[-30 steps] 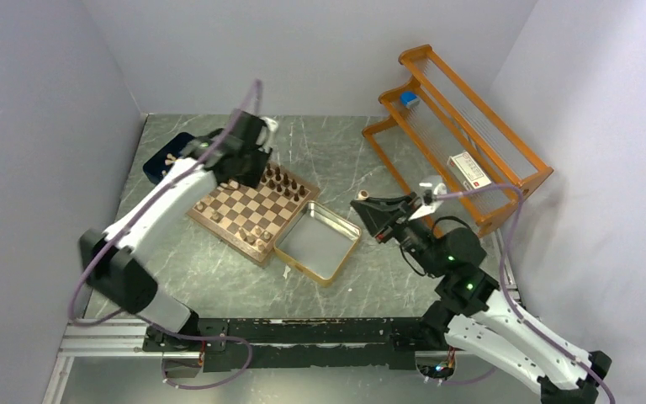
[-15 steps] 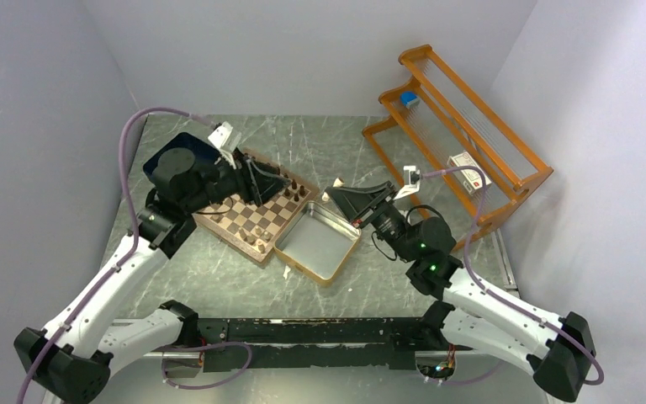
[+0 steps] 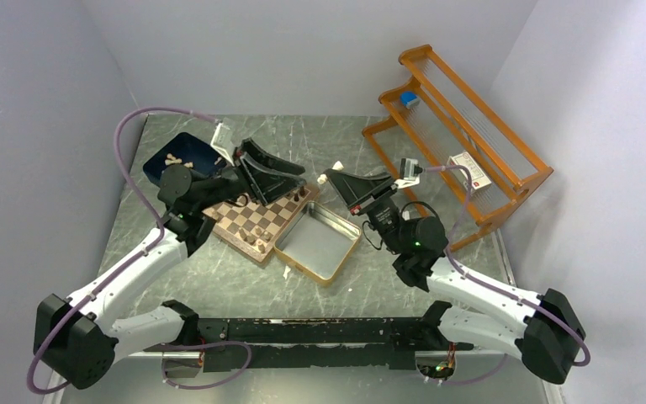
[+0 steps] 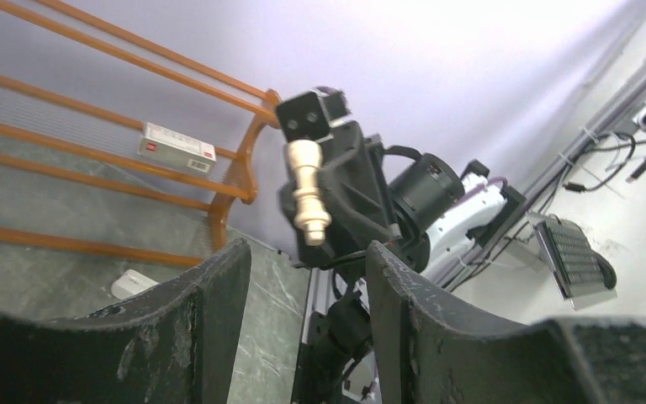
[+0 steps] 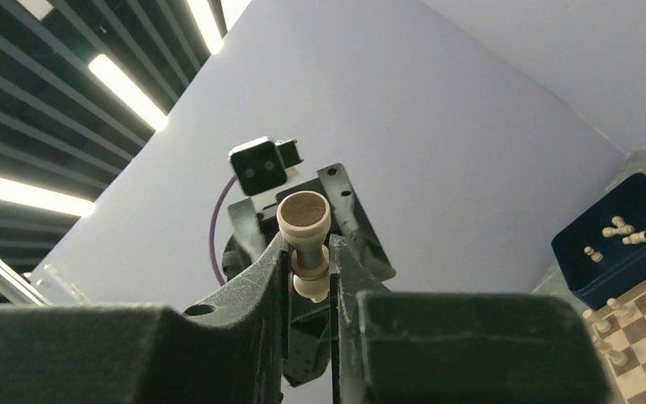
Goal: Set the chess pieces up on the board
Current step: Place the chess piece on the chessboard.
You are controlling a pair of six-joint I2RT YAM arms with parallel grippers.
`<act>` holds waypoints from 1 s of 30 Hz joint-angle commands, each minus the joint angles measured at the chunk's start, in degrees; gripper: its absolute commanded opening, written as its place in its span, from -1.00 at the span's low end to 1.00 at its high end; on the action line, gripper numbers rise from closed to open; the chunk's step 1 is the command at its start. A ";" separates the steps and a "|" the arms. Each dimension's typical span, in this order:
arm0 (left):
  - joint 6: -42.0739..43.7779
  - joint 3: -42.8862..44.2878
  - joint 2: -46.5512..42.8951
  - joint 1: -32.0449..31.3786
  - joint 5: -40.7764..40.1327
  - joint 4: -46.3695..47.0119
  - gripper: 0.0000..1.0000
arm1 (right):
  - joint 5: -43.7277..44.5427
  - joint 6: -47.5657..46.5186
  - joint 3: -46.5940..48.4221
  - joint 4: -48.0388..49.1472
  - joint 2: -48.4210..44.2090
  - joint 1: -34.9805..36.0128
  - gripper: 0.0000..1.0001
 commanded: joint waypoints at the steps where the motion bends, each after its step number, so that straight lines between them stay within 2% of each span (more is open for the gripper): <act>1: 1.69 1.41 0.54 -5.19 -0.75 5.11 0.15 | 2.77 3.18 1.51 5.64 2.11 0.35 -0.76; 6: 6.65 3.49 1.74 -9.52 -4.60 -0.26 0.16 | 3.98 3.42 1.39 7.40 3.71 0.59 -0.75; 12: 5.90 2.35 2.13 -10.10 -8.87 2.28 0.00 | 3.86 3.70 1.40 8.78 5.00 1.19 -0.74; 17: 6.58 2.10 2.36 -10.23 -10.56 1.21 0.07 | 4.80 3.05 1.14 8.79 4.93 1.51 -0.74; 22: 5.14 1.81 3.29 -10.48 -10.41 3.49 0.02 | 5.10 3.19 1.10 9.21 5.82 1.72 -0.74; 26: 5.93 2.97 4.22 -11.21 -9.66 2.48 -0.16 | 5.08 3.39 1.10 10.12 6.76 2.02 -0.74; 30: 7.52 3.34 3.48 -11.37 -10.10 -0.30 -0.47 | 5.40 3.16 0.72 9.96 6.87 2.26 -0.74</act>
